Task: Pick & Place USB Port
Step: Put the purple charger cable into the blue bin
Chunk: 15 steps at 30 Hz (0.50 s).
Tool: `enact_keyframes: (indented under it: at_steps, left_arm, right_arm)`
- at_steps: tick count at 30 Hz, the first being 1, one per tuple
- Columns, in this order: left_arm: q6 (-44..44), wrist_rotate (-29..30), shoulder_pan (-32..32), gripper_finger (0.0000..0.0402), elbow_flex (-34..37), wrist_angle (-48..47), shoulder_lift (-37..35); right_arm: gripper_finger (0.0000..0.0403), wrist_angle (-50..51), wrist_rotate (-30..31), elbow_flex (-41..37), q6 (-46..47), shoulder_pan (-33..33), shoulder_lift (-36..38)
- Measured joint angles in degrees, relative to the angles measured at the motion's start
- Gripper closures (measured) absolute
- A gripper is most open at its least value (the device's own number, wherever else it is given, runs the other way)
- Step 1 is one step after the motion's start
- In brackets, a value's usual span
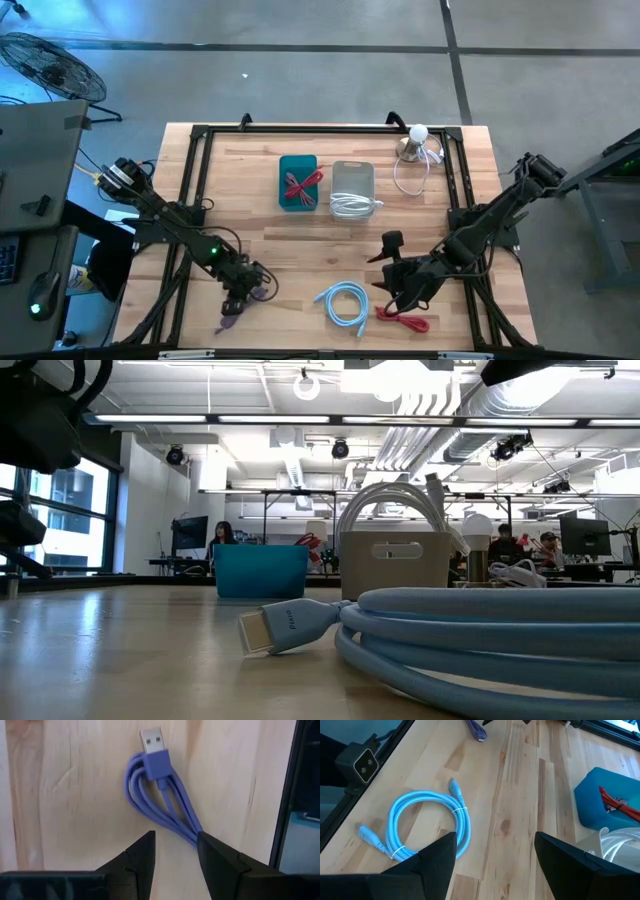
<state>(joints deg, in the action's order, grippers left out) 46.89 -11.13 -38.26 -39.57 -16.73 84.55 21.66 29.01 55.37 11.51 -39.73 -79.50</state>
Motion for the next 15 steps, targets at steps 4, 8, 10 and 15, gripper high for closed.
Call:
enact_keyframes:
  at_steps: [4,8,10,15]
  left_arm:
    - [0.5,1.2,0.0,0.0259,0.0,0.6,0.0]
    - [1.2,1.5,0.0,0.0259,0.0,1.7,0.0]
    - [1.2,1.8,0.0,0.0259,0.0,2.9,0.0]
    - [1.3,2.8,0.0,0.0259,0.0,3.4,0.0]
  right_arm:
    - [0.0142,0.0,0.0,0.0,0.0,0.0,0.0]
    - [0.0142,0.0,-0.1,0.0,0.0,0.0,0.0]
    - [0.0142,0.0,-0.5,0.0,0.0,0.0,0.0]
    - [0.0142,0.0,-0.5,0.0,0.0,0.0,0.0]
